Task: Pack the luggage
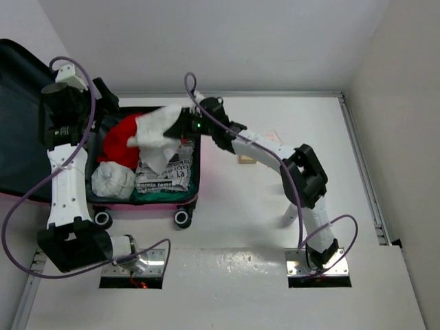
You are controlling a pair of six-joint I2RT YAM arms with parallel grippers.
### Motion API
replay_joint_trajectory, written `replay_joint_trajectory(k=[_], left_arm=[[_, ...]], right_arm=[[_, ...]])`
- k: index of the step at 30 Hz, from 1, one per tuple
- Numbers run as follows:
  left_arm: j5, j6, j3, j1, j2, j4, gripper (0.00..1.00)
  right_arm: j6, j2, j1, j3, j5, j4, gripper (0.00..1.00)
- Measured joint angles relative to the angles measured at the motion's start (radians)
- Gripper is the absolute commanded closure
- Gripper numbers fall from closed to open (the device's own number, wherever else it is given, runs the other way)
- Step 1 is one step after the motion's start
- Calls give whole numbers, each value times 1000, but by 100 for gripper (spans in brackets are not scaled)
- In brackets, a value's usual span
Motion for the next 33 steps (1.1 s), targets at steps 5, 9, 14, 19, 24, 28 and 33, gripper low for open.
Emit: replay_joint_trajectory(k=[5,9,14,19,24,28,33], left_arm=[[29,0,-23,9,-6,-3,0],[49,1,-36,10,-7,-9,0],[63,45,-50,-13,-12,-30,0],[72,106,-105,-84,-50,-60,0],[92,130,-111,-137,-55,-62,0],[128,124,-111,-171,-29,-58,3],[152,101,-111,-237,23,-30,4]], right_arm=[[109,-18,3,-225,-117,-15,100],[148,-21,-22,-343,-169,-25,100],[155,-54,-36,-386,-201,-23,86],[91,-61,-32,-376,-243,-53,88],[-26,-61,8,-249,-308,-169,18],[-140,-71,50,-180,-335,-263,17],[-260,-124,34,-175,-302,-414,17]])
